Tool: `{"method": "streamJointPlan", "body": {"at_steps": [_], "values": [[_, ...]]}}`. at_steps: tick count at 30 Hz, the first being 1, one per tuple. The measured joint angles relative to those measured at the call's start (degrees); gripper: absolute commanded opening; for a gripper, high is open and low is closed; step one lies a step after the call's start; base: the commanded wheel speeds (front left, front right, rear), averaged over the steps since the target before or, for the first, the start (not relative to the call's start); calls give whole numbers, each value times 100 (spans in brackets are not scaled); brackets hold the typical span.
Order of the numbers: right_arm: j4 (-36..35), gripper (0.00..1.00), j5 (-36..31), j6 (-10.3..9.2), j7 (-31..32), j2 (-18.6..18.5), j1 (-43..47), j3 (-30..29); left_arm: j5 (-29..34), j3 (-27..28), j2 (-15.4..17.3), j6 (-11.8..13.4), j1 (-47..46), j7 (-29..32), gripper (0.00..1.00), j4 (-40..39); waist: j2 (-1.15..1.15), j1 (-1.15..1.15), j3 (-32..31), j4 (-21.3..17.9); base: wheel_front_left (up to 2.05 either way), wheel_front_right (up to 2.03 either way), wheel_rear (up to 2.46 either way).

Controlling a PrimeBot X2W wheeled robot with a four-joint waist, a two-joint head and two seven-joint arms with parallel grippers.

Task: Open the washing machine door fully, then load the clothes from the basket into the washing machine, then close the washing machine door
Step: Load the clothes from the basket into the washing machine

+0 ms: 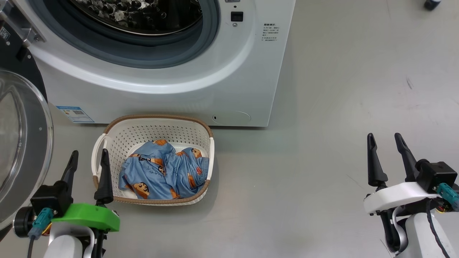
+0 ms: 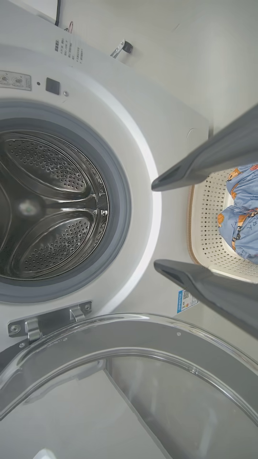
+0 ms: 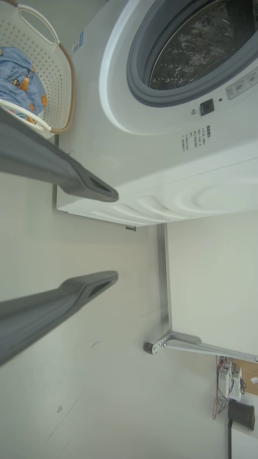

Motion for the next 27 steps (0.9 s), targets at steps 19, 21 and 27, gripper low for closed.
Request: {"method": "streamJointPlan", "body": {"at_steps": [19, 21, 27], "values": [[-215, 100, -16, 1, 0, -15, -342, 0, -102, -177, -4, 0, -478, 0, 100, -82, 0, 0, 972, 48, 0, 0, 0], [-237, 100, -37, 1, -1, -16, -402, 12, -105, -213, -4, 0, -537, 0, 100, -77, 0, 0, 1108, 48, 0, 0, 0], [-279, 100, -46, 1, -1, -35, -581, 21, -193, -345, -18, 0, -781, 0, 100, -54, 0, 0, 1517, 43, 0, 0, 0]]}}
